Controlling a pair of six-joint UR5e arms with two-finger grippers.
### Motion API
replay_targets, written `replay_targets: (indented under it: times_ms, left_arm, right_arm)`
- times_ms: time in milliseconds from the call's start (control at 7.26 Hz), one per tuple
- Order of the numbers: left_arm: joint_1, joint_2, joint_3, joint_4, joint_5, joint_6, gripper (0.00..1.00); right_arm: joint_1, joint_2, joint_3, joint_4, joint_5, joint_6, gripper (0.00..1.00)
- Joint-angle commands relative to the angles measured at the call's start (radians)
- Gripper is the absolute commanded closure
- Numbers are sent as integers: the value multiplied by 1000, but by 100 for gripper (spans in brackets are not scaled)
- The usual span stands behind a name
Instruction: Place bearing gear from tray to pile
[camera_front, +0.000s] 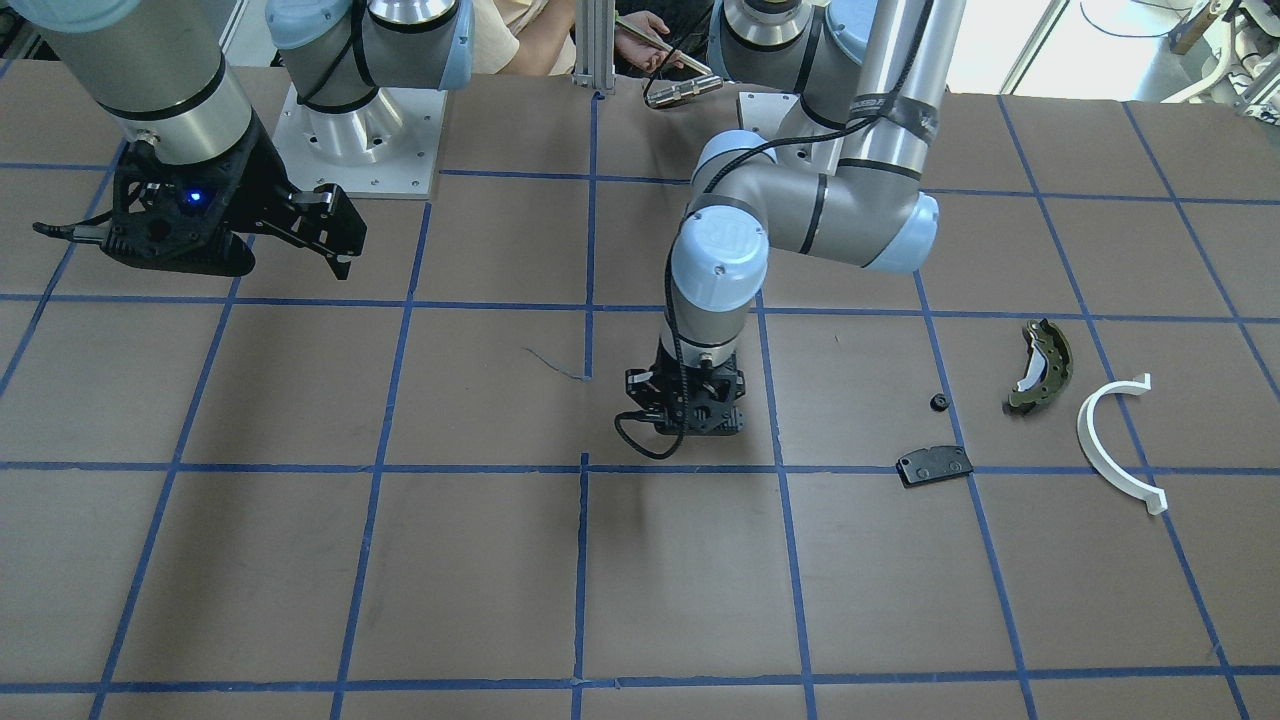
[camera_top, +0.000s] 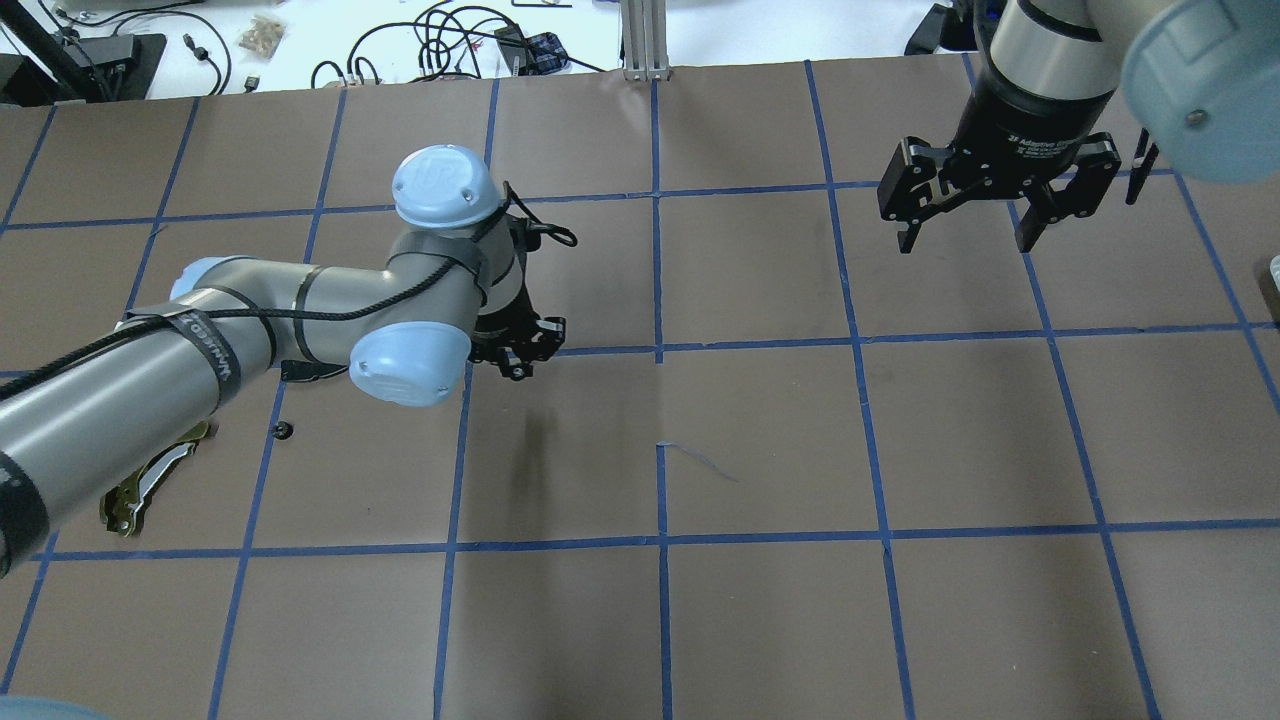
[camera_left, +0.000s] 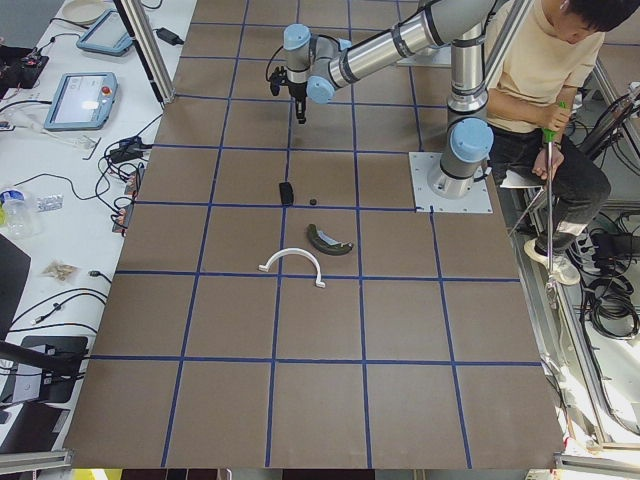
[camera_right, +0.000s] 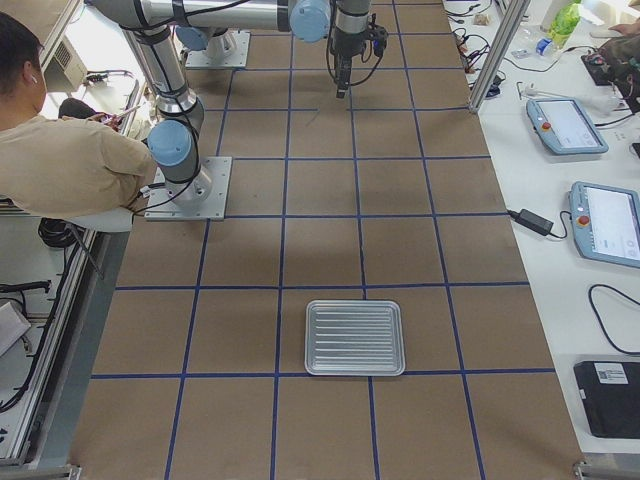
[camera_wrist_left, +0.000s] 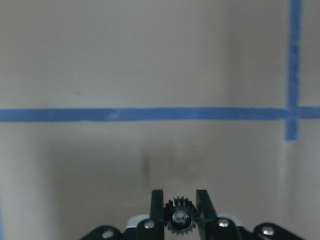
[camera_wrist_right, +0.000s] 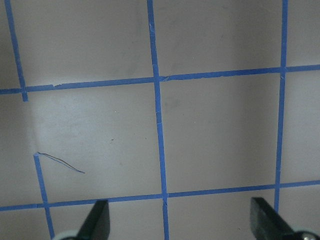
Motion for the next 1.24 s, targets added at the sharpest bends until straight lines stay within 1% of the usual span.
replay_targets:
  times_ms: [0, 138, 276, 413, 964, 1102]
  left_arm:
    - [166, 50, -13, -51, 97, 250, 100]
    - [244, 59, -34, -42, 112, 389, 100]
    - [342, 64, -55, -30, 108, 534, 100]
    - [410, 58, -60, -19, 111, 591, 100]
    - [530, 25, -79, 24, 106, 701, 100]
    - [533, 13, -80, 24, 106, 699, 97]
  right_arm:
    - [0, -11, 0, -1, 6, 5, 0]
    - [0, -13, 0, 0, 10, 11, 0]
    - [0, -13, 0, 2, 4, 11, 0]
    - [1, -13, 2, -4, 3, 5, 0]
    - [4, -15, 0, -4, 4, 9, 0]
    - [3, -15, 0, -13, 1, 9, 0]
